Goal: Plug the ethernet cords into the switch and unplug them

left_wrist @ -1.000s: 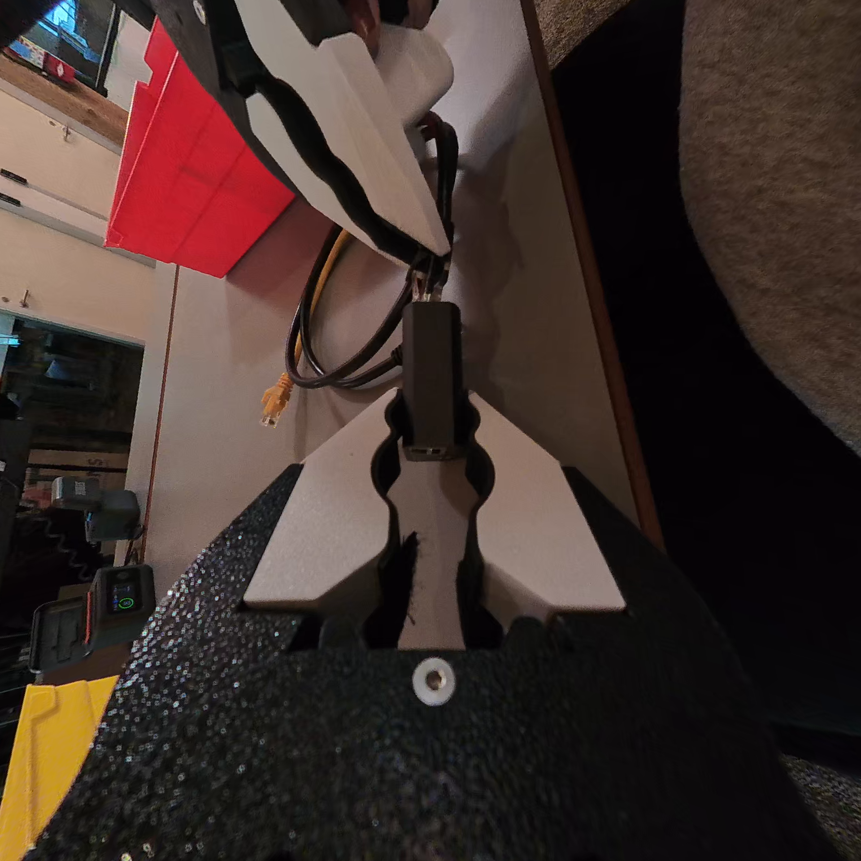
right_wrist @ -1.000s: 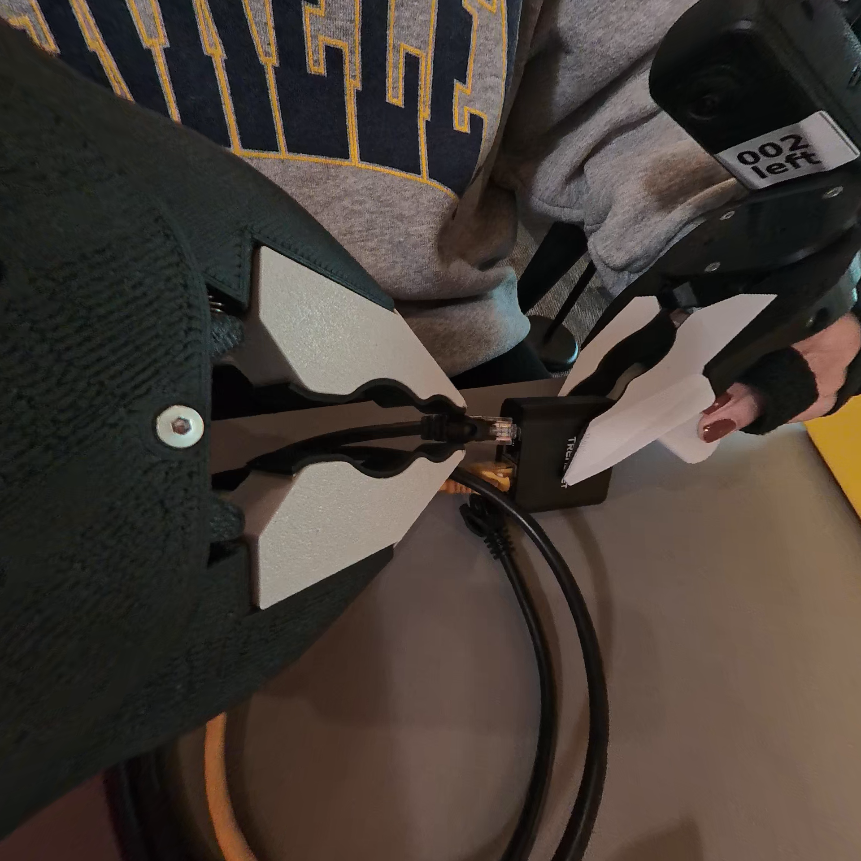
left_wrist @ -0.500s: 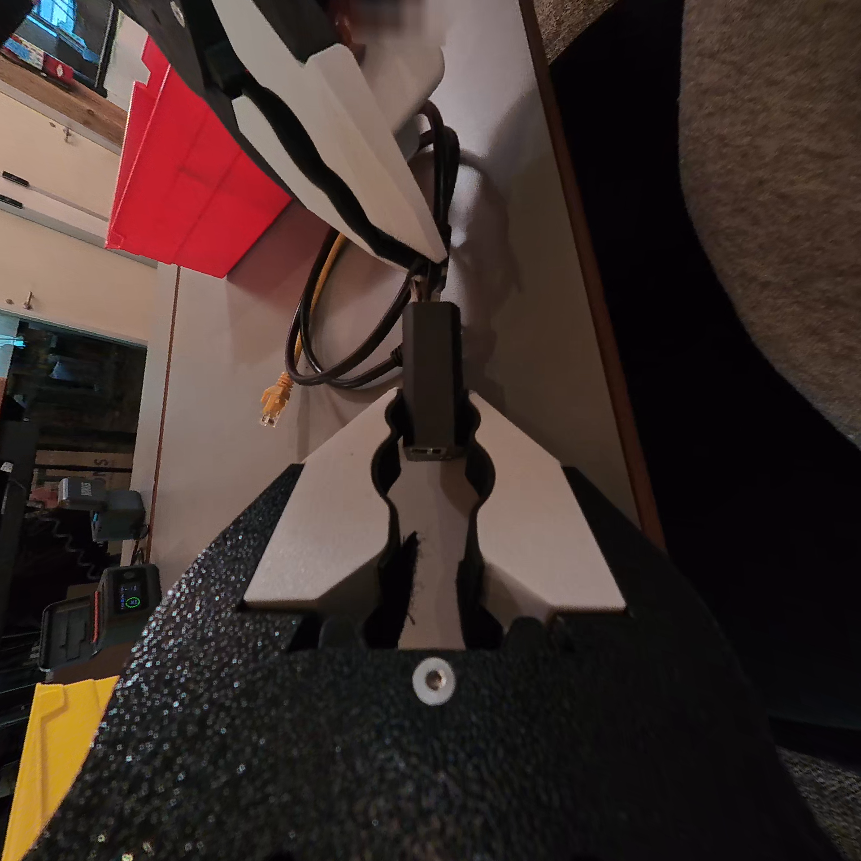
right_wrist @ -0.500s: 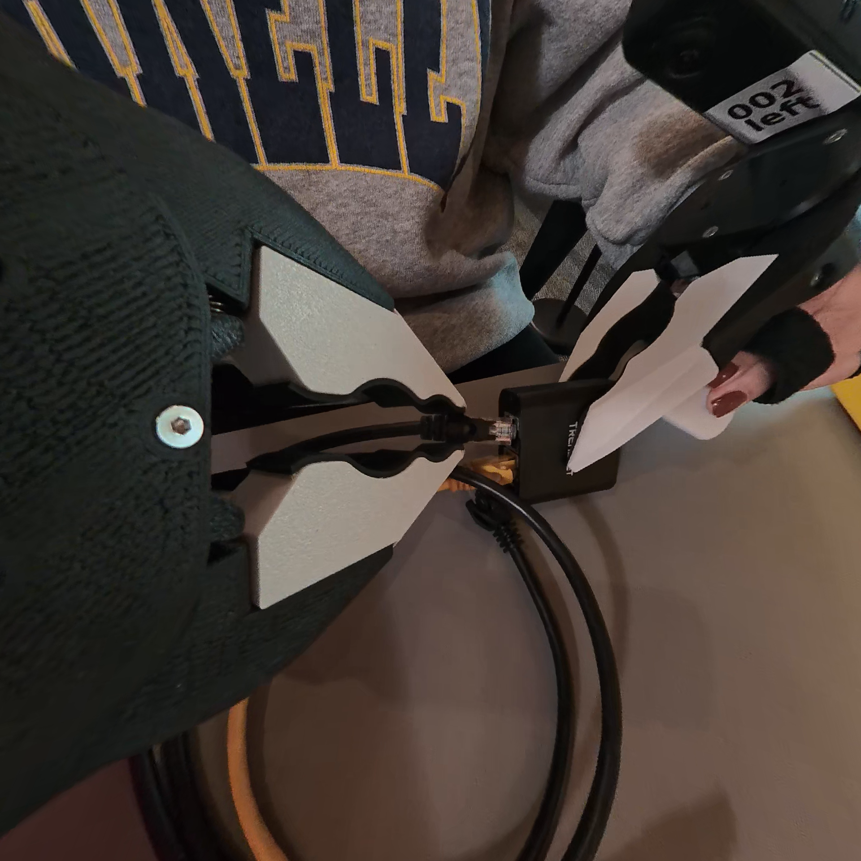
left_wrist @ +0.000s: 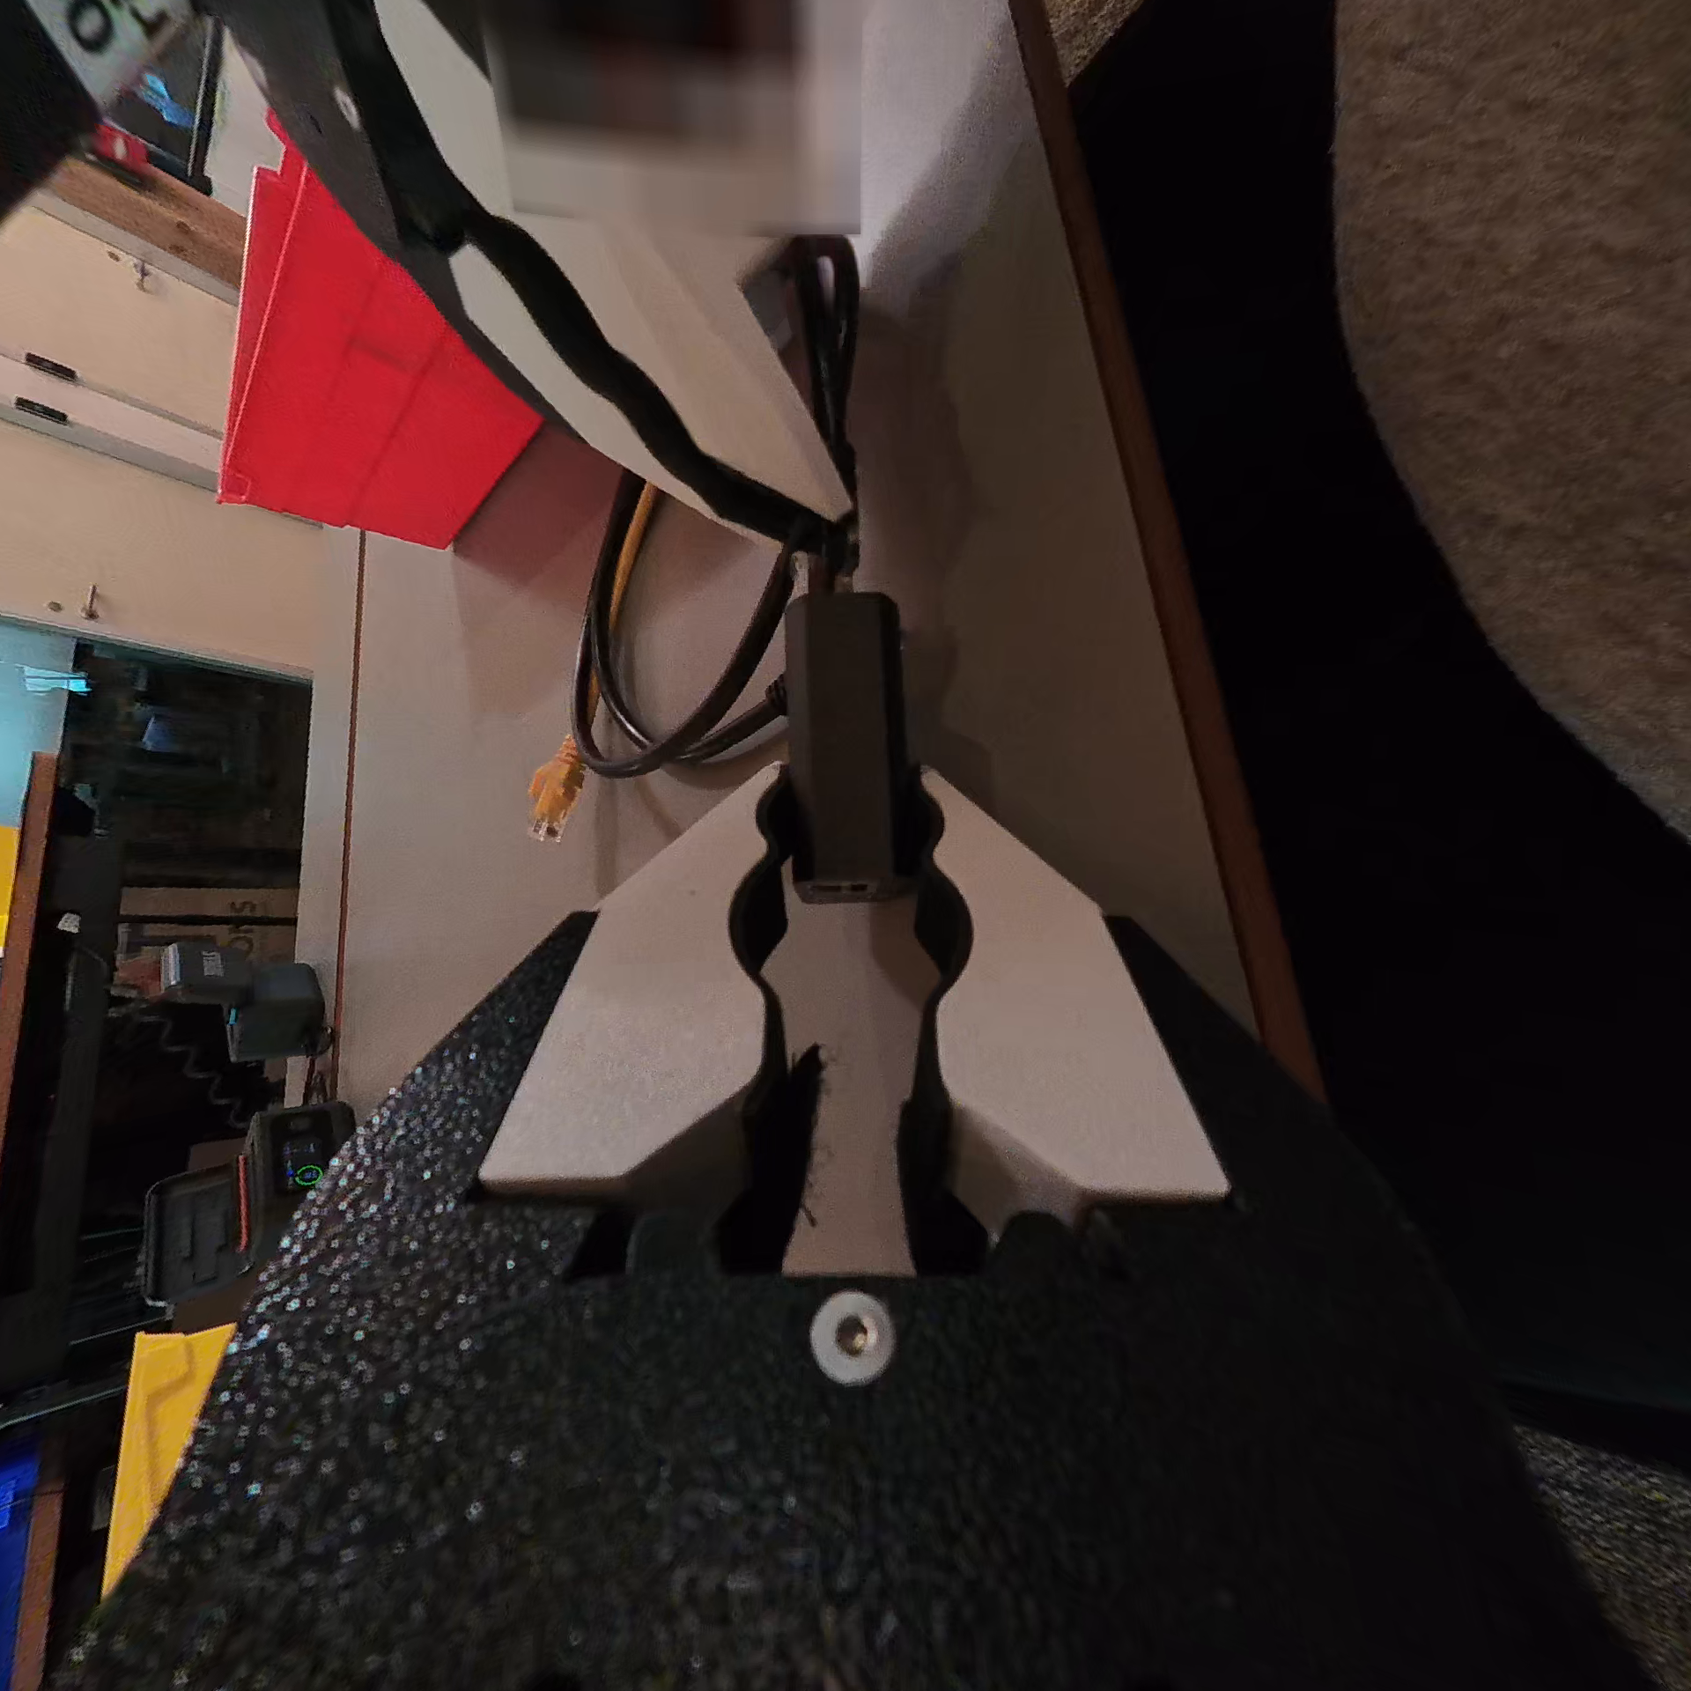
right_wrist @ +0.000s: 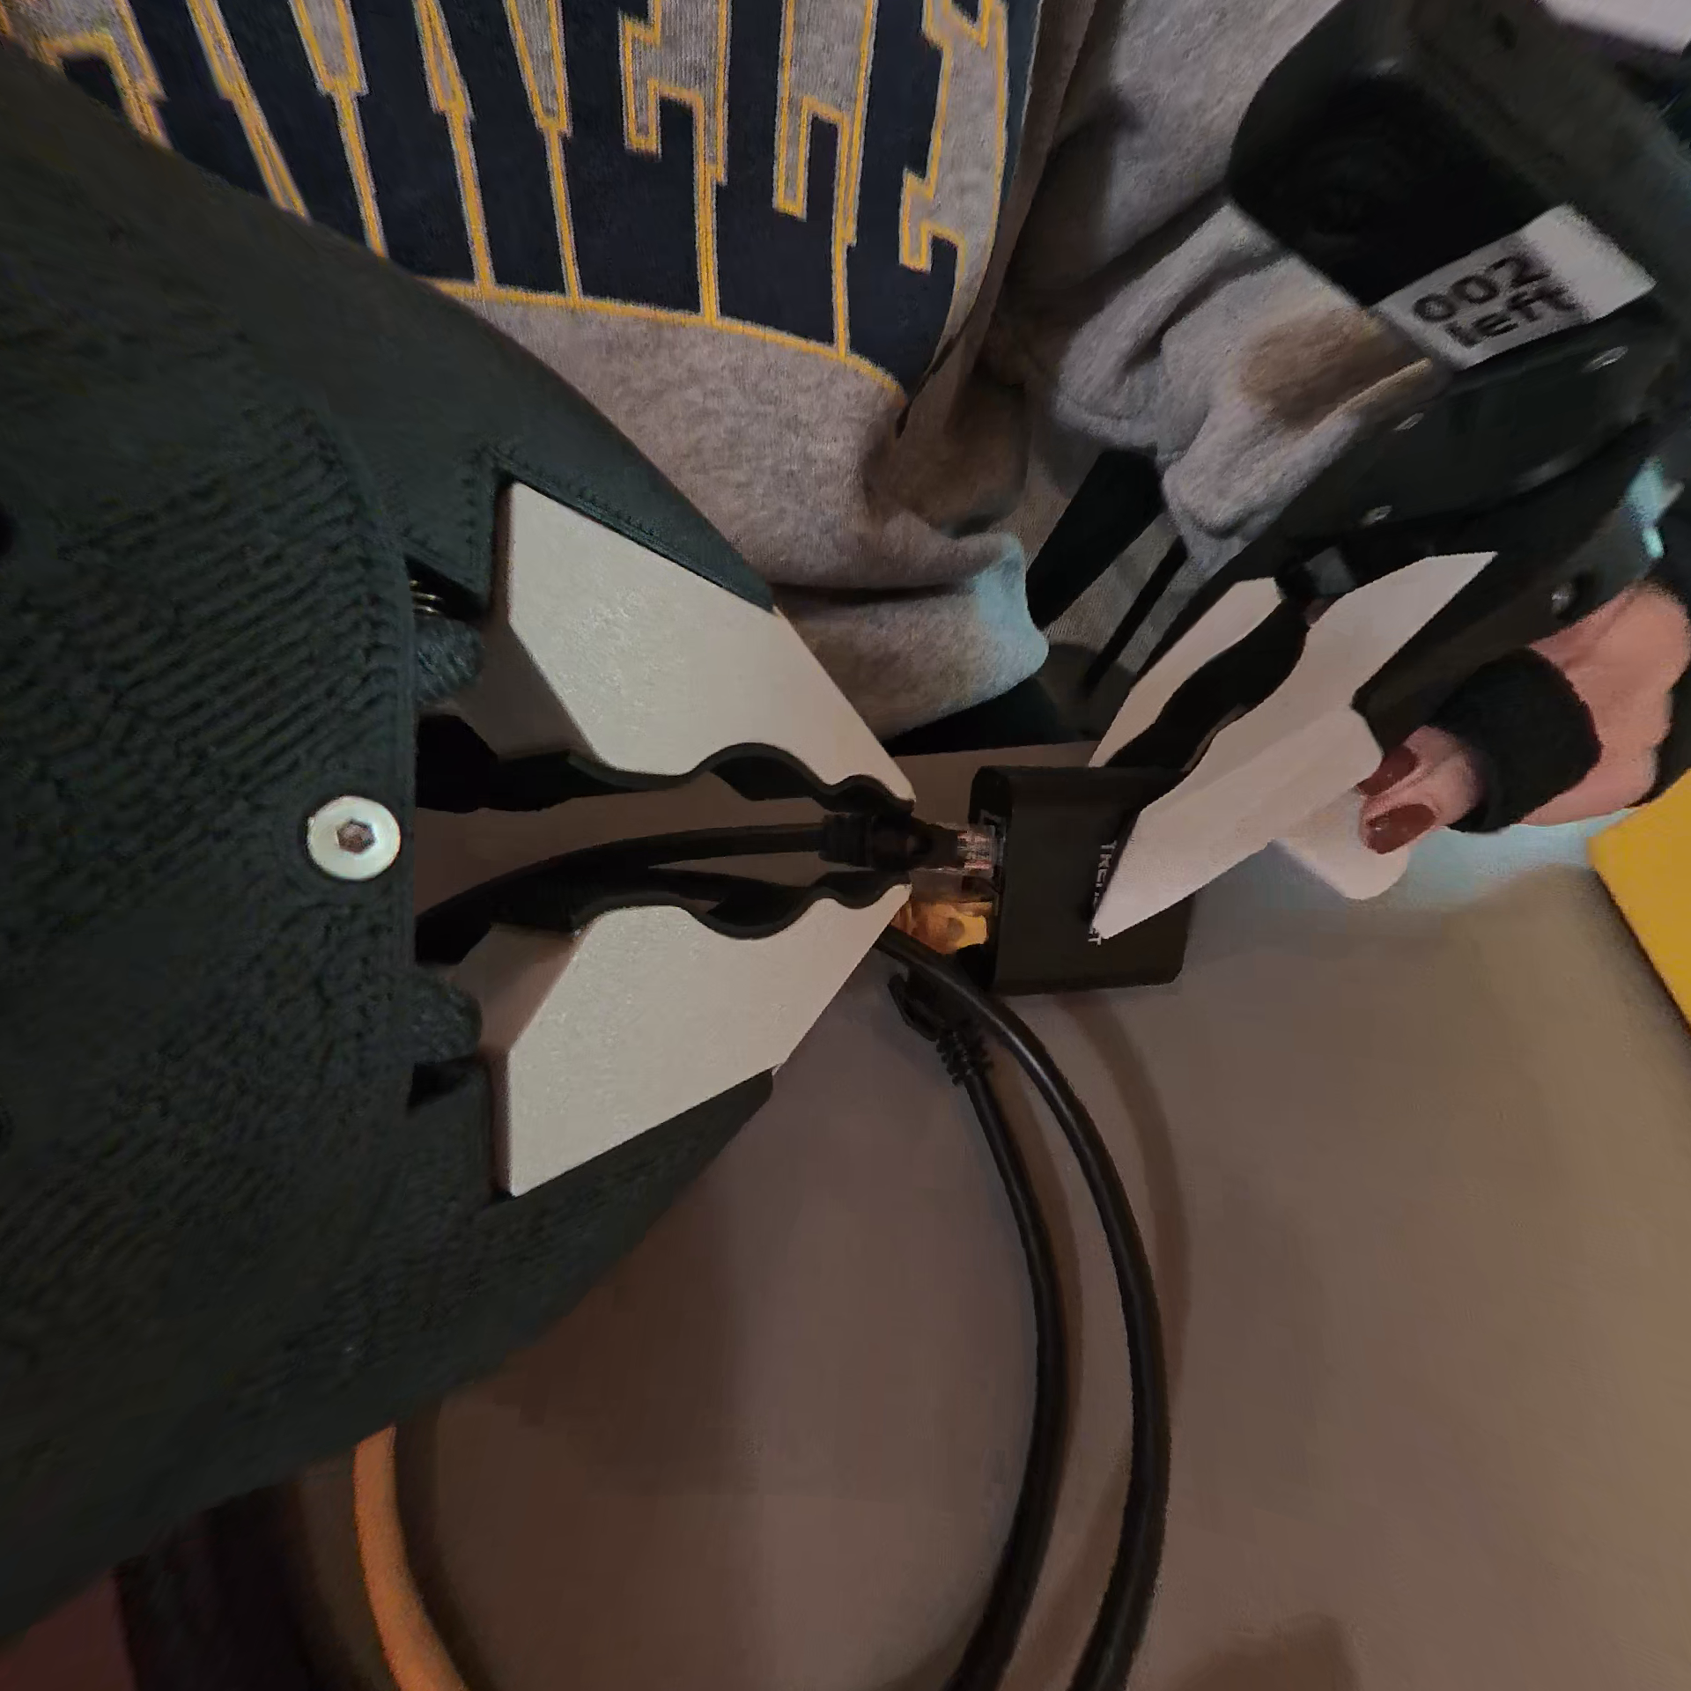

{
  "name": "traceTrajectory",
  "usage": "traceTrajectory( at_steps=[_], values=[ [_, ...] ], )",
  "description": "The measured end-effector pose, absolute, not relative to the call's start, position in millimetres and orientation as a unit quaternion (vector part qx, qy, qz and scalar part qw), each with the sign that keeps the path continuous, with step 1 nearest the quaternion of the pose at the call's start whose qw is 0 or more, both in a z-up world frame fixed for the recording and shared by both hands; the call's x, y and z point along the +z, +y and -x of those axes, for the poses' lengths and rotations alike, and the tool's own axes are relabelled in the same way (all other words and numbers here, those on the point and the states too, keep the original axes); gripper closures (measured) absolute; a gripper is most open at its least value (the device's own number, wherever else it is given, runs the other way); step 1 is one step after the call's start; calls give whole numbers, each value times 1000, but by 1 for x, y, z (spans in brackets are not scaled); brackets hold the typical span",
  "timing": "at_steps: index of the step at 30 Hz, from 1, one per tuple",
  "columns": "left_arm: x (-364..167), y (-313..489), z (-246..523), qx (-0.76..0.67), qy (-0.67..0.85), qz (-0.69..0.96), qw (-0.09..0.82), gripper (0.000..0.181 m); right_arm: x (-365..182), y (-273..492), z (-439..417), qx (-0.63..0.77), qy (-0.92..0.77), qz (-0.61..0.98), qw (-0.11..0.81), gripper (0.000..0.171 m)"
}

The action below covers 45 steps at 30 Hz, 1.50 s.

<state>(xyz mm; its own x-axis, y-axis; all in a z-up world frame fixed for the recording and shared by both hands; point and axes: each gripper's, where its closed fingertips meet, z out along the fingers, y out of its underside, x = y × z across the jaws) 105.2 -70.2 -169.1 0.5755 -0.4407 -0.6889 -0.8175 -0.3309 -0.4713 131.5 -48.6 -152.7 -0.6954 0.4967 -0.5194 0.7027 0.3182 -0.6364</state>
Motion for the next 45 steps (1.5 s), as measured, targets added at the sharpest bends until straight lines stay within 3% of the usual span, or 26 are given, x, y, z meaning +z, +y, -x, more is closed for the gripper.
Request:
traceTrajectory(
  at_steps=[6,18,34,37,38,41,45],
  values=[
    [-170,-68,-111,240,420,774,408,160,-149,-50,-136,-472,754,-407,207,162],
    [-171,-67,-108,219,386,795,414,159,-153,-53,-130,-489,785,-371,81,162],
    [-171,-65,-105,233,369,810,391,160,-153,-53,-124,-496,786,-365,56,163],
    [-172,-62,-91,288,368,810,353,160,-153,-50,-116,-492,788,-370,15,158],
    [-169,-60,-83,322,364,805,341,160,-150,-50,-113,-492,794,-357,-10,146],
    [-154,-54,-64,383,320,797,340,160,-135,-50,-108,-494,809,-300,-107,126],
    [-154,-52,-53,419,299,801,307,160,-140,-49,-104,-435,838,-227,-238,116]
  ],
)
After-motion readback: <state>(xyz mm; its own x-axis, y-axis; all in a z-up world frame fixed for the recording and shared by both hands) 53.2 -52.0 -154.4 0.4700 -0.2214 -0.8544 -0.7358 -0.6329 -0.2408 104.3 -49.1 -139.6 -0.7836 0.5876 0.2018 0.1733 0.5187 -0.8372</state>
